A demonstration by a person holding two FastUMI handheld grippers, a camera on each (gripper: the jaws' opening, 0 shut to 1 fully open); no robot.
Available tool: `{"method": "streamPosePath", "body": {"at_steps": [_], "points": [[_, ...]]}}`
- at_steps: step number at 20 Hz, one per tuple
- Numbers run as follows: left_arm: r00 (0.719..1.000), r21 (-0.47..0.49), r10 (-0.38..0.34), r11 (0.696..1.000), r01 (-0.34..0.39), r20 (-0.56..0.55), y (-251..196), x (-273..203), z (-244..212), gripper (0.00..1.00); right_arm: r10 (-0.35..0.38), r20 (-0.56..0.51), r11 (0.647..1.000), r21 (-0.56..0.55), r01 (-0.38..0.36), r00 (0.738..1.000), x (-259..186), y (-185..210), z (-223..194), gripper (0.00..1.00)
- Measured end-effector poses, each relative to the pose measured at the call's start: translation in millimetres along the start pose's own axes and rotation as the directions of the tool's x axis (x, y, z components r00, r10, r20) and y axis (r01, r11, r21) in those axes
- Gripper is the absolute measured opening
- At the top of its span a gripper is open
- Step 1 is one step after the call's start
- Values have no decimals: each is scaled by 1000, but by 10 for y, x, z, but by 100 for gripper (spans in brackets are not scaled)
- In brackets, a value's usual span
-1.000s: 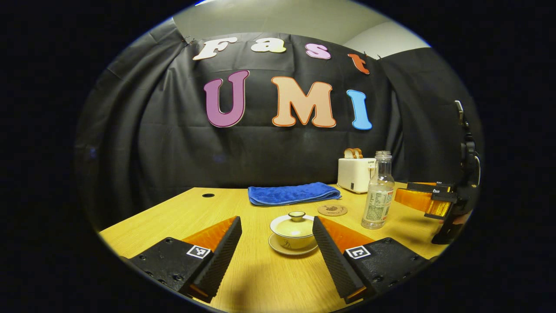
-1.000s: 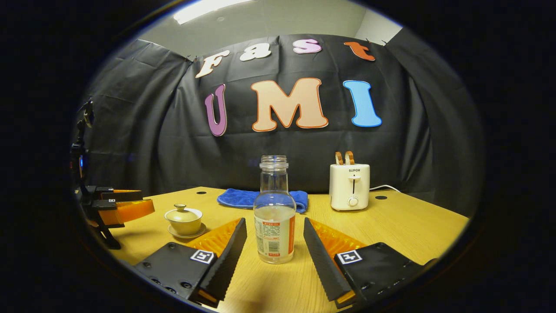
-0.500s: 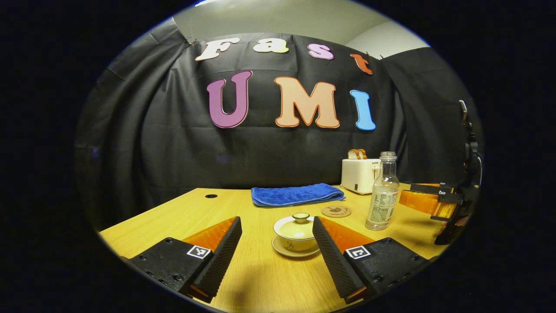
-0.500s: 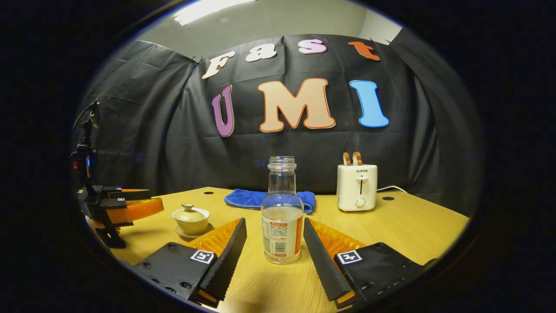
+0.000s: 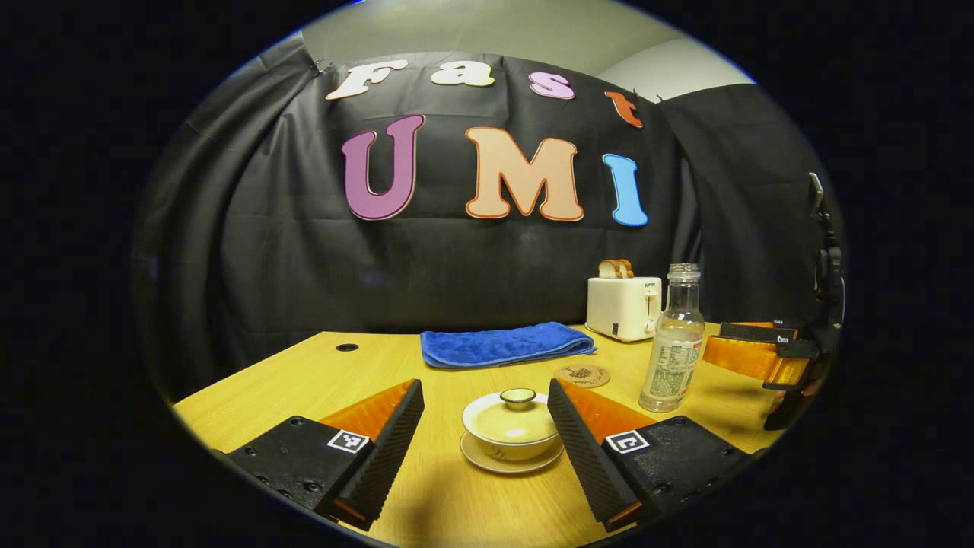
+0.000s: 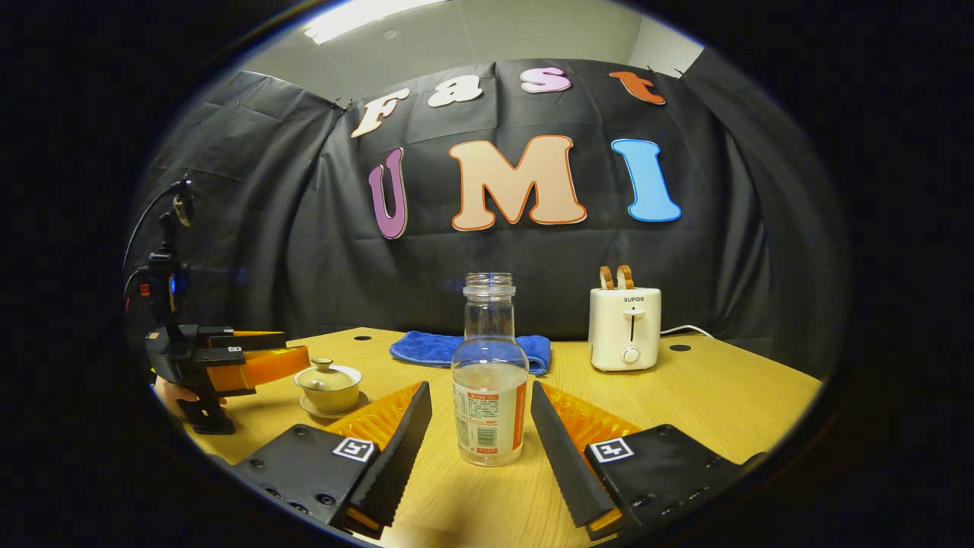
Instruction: Open the teacup lid with one hand, grasp the water bottle and pour water into the teacup with the other hand; after pouring, place the water bottle on the coaster and then close the teacup lid.
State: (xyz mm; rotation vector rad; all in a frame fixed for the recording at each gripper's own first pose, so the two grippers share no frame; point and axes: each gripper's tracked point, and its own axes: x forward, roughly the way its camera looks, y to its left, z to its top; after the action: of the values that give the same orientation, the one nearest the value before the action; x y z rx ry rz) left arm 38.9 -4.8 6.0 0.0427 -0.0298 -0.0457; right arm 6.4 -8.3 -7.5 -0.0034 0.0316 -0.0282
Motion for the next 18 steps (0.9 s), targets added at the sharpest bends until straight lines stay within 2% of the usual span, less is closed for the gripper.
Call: {"method": "streamPosePath", "body": {"at_steps": [1,10,11,13,16,18], "points": [[1000,-2,-5,1000,5,-1,1,49,-5,96,0,0,1000,0,0,1000,-11,-1,-8,86],[991,-7,-95,996,94,-98,-138,316,-157,95,2,1,1000,-1,-2,1000,6,3,-1,86],[987,-8,-110,994,110,-113,-154,327,-185,95,2,1,1000,-1,-2,1000,-3,6,-6,82],[981,-5,-135,991,136,-139,-203,358,-224,90,2,1,1000,-1,-2,1000,-4,2,-6,86],[975,3,-160,987,163,-156,-249,389,-239,80,2,1,1000,-1,-2,1000,-1,3,-5,86],[974,5,-169,985,171,-154,-269,415,-241,76,3,1,1000,-1,-3,1000,-7,1,-3,84]]}}
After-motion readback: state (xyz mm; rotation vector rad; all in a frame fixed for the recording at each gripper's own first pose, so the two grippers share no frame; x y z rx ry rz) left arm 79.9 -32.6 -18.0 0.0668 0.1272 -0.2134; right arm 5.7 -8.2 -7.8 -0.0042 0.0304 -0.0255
